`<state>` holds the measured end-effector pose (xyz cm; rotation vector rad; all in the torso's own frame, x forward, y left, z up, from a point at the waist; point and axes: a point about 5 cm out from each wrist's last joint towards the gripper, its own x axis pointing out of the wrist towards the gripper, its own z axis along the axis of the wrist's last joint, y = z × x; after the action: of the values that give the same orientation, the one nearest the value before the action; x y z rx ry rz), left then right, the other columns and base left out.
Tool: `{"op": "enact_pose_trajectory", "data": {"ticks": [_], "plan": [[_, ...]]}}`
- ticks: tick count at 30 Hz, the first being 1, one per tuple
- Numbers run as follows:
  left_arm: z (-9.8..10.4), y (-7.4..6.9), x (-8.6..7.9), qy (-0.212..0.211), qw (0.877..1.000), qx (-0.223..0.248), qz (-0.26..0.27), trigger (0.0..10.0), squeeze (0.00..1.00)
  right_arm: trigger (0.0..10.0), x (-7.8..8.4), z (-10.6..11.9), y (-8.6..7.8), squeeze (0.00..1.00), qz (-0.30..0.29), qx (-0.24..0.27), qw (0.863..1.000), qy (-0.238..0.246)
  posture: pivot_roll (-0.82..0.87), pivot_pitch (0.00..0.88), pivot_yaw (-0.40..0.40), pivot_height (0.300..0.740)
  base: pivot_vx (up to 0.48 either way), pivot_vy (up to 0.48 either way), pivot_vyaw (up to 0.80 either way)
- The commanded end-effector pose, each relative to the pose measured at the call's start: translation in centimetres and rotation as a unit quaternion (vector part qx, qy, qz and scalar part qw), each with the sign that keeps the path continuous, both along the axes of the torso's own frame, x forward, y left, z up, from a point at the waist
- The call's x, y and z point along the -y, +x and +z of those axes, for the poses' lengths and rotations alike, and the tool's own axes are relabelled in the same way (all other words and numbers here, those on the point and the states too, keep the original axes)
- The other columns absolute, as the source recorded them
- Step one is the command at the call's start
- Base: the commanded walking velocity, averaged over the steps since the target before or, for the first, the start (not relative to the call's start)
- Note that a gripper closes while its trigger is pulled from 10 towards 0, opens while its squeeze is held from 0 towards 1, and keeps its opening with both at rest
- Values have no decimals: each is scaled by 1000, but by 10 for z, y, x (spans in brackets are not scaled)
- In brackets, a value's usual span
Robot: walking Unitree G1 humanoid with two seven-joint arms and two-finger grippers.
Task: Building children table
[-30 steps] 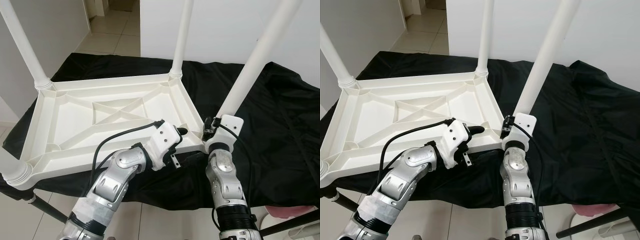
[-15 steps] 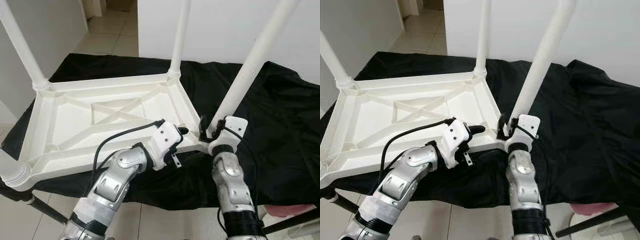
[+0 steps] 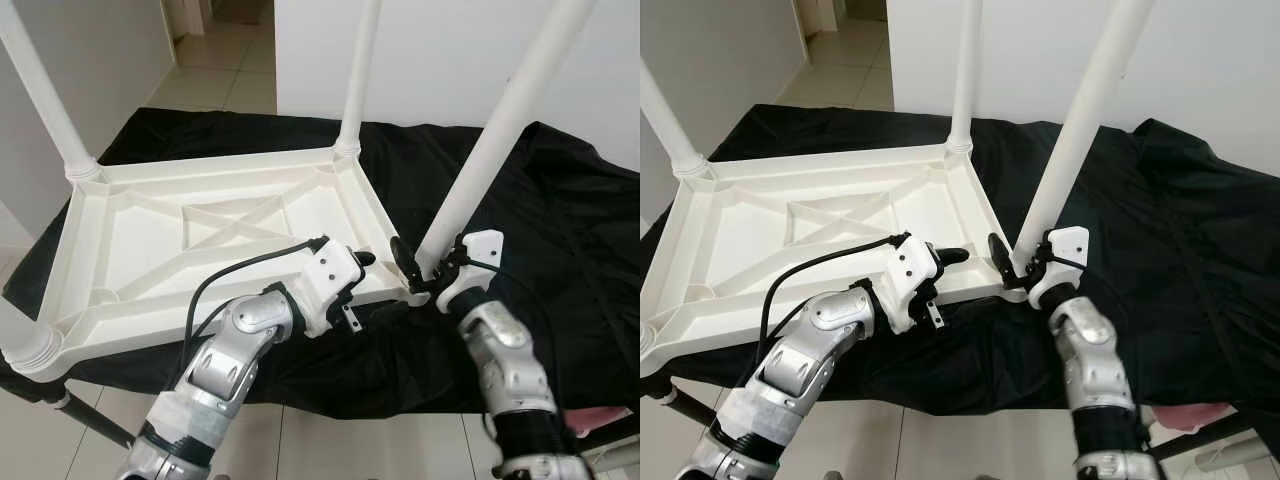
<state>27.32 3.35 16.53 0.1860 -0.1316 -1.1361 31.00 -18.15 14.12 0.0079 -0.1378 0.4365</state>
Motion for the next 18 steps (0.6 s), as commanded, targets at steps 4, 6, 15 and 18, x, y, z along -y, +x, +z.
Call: {"op": "enact_pose_trajectory", "data": {"ticks": [4,6,15,18], "plan": [[-1,4,0,3,1000,8,28,10000,0,10000,0,-6,7,0,49,-12,998,-30,-32,0,-27,740,0,0,0],[-1,5,0,3,1000,9,29,10000,0,10000,2,-6,9,0,55,-16,998,-29,-28,0,-26,740,0,0,0],[1,6,0,3,999,15,32,10000,0,0,8,-15,15,0,90,-34,994,-51,-11,0,-28,740,0,0,0],[1,6,0,3,999,15,32,10000,0,0,8,-15,15,0,90,-34,994,-51,-11,0,-28,740,0,0,0]]}}
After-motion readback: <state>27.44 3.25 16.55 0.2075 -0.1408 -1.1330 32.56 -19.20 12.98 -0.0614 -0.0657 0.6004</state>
